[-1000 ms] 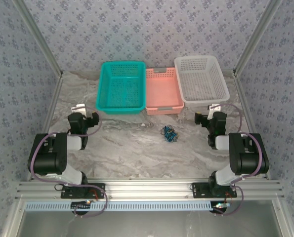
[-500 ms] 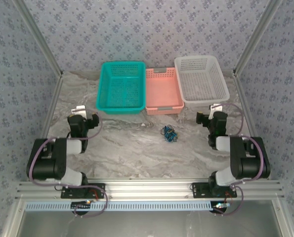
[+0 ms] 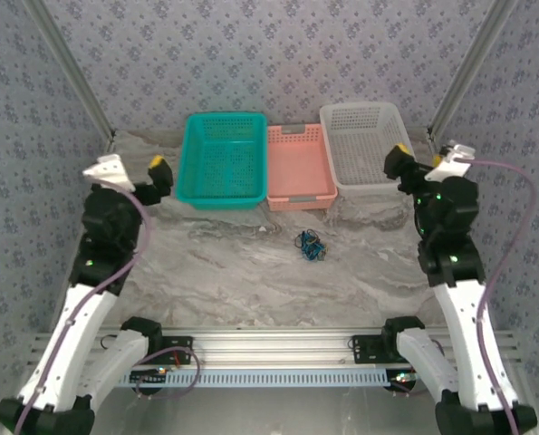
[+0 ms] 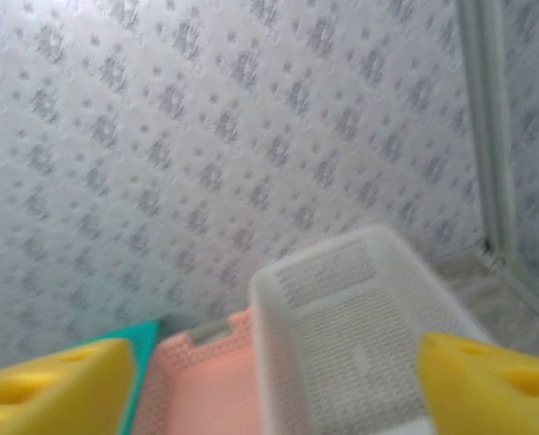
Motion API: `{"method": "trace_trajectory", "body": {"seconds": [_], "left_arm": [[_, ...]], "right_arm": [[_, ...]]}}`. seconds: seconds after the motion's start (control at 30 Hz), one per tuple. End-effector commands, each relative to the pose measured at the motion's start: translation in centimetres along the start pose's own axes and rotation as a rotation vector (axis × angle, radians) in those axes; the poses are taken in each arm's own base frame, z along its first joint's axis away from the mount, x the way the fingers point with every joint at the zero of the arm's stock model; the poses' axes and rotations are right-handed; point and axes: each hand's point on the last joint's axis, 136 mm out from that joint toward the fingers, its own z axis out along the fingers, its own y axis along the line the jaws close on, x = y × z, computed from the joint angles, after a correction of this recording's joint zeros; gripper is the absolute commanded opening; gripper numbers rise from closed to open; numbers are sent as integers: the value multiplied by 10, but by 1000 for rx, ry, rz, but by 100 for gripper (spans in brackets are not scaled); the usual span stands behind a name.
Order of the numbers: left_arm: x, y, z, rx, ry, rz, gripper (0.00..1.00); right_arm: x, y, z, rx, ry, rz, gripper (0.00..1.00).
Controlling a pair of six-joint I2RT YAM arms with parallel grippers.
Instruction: Untangle the cables
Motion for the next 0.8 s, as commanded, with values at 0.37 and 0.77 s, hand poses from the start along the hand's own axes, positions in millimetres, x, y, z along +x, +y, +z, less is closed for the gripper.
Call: {"method": "trace_trajectory", "body": {"seconds": [0.37, 0.77], "left_arm": [[290, -101, -97, 160, 924, 4, 54], [329, -140, -98, 220, 978, -16, 54]], "right_arm": [[337, 21, -23, 16, 1038, -51, 61], [390, 4, 11, 77, 1110, -2, 41]]}}
